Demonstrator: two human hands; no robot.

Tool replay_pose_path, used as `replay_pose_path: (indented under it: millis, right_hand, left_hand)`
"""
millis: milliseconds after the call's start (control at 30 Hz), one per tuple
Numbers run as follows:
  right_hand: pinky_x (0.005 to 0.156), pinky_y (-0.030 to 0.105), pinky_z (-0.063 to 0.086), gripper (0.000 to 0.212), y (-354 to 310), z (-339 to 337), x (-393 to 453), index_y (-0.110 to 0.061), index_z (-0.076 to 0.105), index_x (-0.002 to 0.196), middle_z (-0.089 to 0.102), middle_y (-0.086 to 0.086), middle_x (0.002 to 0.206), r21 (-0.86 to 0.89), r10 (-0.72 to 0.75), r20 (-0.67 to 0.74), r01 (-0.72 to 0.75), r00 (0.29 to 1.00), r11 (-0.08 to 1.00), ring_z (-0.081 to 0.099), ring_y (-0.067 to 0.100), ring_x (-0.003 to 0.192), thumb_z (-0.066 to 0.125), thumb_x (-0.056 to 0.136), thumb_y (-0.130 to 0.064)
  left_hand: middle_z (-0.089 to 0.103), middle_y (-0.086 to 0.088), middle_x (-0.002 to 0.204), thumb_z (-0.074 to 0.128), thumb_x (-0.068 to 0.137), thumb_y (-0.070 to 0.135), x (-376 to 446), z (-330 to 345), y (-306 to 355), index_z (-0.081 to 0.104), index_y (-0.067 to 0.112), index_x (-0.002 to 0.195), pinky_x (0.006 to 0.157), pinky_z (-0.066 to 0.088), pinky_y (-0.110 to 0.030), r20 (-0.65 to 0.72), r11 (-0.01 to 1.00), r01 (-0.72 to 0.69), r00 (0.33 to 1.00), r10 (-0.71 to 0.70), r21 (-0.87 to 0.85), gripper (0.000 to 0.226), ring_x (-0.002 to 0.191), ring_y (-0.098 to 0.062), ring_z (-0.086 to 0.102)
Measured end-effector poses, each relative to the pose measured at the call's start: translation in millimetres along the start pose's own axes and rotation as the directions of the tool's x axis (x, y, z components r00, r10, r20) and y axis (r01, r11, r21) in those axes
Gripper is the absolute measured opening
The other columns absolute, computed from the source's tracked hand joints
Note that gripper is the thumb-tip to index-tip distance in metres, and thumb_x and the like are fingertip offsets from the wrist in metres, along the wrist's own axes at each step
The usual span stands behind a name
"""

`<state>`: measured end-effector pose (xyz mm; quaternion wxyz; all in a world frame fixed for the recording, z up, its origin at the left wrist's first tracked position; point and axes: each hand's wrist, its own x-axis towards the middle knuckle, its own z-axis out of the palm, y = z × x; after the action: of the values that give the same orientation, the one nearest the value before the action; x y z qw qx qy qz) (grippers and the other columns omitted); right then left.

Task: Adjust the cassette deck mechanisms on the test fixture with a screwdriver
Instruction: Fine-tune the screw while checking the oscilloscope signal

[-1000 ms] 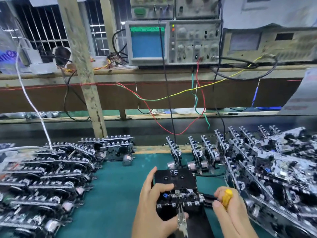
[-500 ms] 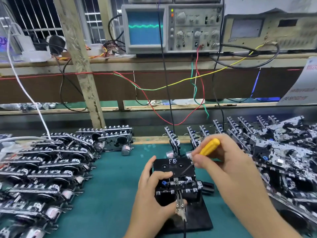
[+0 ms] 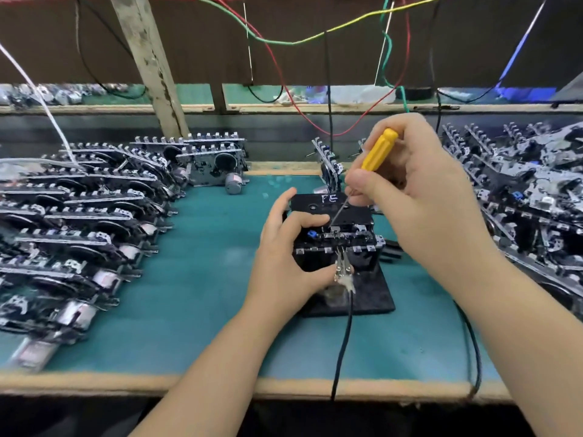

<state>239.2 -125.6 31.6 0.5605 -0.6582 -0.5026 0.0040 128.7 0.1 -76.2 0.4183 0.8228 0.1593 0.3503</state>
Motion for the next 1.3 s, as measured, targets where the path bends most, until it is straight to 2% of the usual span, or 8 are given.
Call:
replay_pose_path:
  millis: [267, 500, 600, 700, 800, 1033, 1167, 1300]
  right_hand:
    - [0.072, 0.026, 0.061, 0.026, 0.5, 1.2, -0.8, -0.017, 0.049, 0.109, 0.068, -0.001, 0.087, -0.022, 0.01, 0.047, -0.008, 0.999, 1.0, 0.071, 0.017, 0.084, 0.063, 0.095, -0.001]
    - [0.071, 0.025, 0.061, 0.025, -1.8, 1.7, -2.0, -0.014, 0.05, 0.109, 0.068, 0.001, 0.088, 0.017, 0.026, 0.057, -0.027, 0.998, 0.999, 0.07, 0.019, 0.084, 0.063, 0.095, 0.002]
    - [0.071, 0.028, 0.061, 0.026, -4.2, 2.3, -1.6, -0.013, 0.05, 0.109, 0.068, 0.004, 0.087, -0.029, 0.02, 0.048, -0.018, 0.999, 0.999, 0.071, 0.019, 0.081, 0.066, 0.093, 0.0]
    - [0.074, 0.039, 0.058, 0.029, -7.2, 5.1, -1.4, -0.018, 0.05, 0.111, 0.068, 0.007, 0.085, -0.149, -0.028, 0.056, 0.036, 0.998, 0.988, 0.071, 0.018, 0.073, 0.069, 0.092, -0.006]
    - [0.073, 0.043, 0.055, 0.029, -8.6, 7.1, -0.8, -0.02, 0.051, 0.114, 0.067, 0.007, 0.082, -0.213, -0.038, 0.066, 0.051, 0.997, 0.976, 0.069, 0.02, 0.071, 0.069, 0.093, -0.01]
    - [0.073, 0.045, 0.056, 0.031, -5.6, 8.0, -2.2, -0.021, 0.051, 0.116, 0.066, 0.007, 0.082, -0.202, -0.04, 0.034, 0.046, 0.999, 0.978, 0.069, 0.02, 0.071, 0.069, 0.092, -0.009]
    - [0.073, 0.045, 0.056, 0.037, -4.2, 10.0, -1.5, -0.021, 0.052, 0.123, 0.064, 0.008, 0.079, -0.189, -0.05, 0.014, 0.051, 0.999, 0.981, 0.068, 0.021, 0.069, 0.068, 0.092, -0.007]
    - [0.073, 0.046, 0.054, 0.031, -6.4, 12.5, 1.3, -0.018, 0.056, 0.118, 0.06, 0.009, 0.076, -0.175, -0.06, 0.06, 0.069, 0.996, 0.982, 0.064, 0.028, 0.069, 0.07, 0.092, -0.01]
  left_hand:
    - [0.022, 0.019, 0.159, 0.096, 0.061, 0.018, -0.5, 0.2, -0.2, 0.054, 0.055, 0.102, 0.104, 0.023, 0.0, -0.006, 1.0, -0.008, 1.0, 0.008, -0.002, 0.069, 0.141, 0.014, 0.022]
    - [0.021, 0.02, 0.161, 0.095, 0.062, 0.019, -1.0, 0.2, 1.8, 0.056, 0.053, 0.104, 0.11, 0.029, -0.016, 0.001, 1.0, 0.011, 1.0, -0.011, -0.009, 0.066, 0.143, 0.011, 0.023]
    - [0.021, 0.021, 0.16, 0.095, 0.062, 0.02, -1.1, 0.3, 1.4, 0.057, 0.05, 0.104, 0.105, 0.026, -0.008, 0.003, 1.0, 0.015, 1.0, -0.015, -0.005, 0.064, 0.14, 0.016, 0.021]
    - [0.022, 0.02, 0.16, 0.095, 0.062, 0.019, -1.5, 0.3, 1.8, 0.055, 0.053, 0.102, 0.104, 0.026, -0.004, -0.002, 1.0, 0.008, 1.0, -0.008, -0.004, 0.066, 0.14, 0.016, 0.022]
    - [0.021, 0.021, 0.16, 0.095, 0.062, 0.019, -1.4, 0.3, 2.7, 0.052, 0.061, 0.099, 0.106, 0.028, -0.009, -0.008, 1.0, 0.005, 1.0, -0.005, -0.009, 0.071, 0.143, 0.01, 0.025]
    - [0.02, 0.022, 0.16, 0.095, 0.062, 0.018, -1.3, 0.8, 2.9, 0.051, 0.064, 0.1, 0.112, 0.031, -0.021, -0.013, 1.0, 0.005, 1.0, -0.006, -0.017, 0.074, 0.144, 0.008, 0.025]
    - [0.021, 0.018, 0.161, 0.095, 0.062, 0.019, -1.2, 0.9, 2.5, 0.052, 0.063, 0.1, 0.109, 0.031, -0.018, -0.018, 1.0, 0.001, 1.0, -0.001, -0.027, 0.072, 0.144, 0.008, 0.025]
    - [0.022, 0.014, 0.162, 0.095, 0.062, 0.019, -0.7, 0.8, 3.3, 0.052, 0.06, 0.1, 0.111, 0.033, -0.023, -0.015, 0.999, -0.008, 1.0, 0.008, -0.036, 0.071, 0.145, 0.003, 0.026]
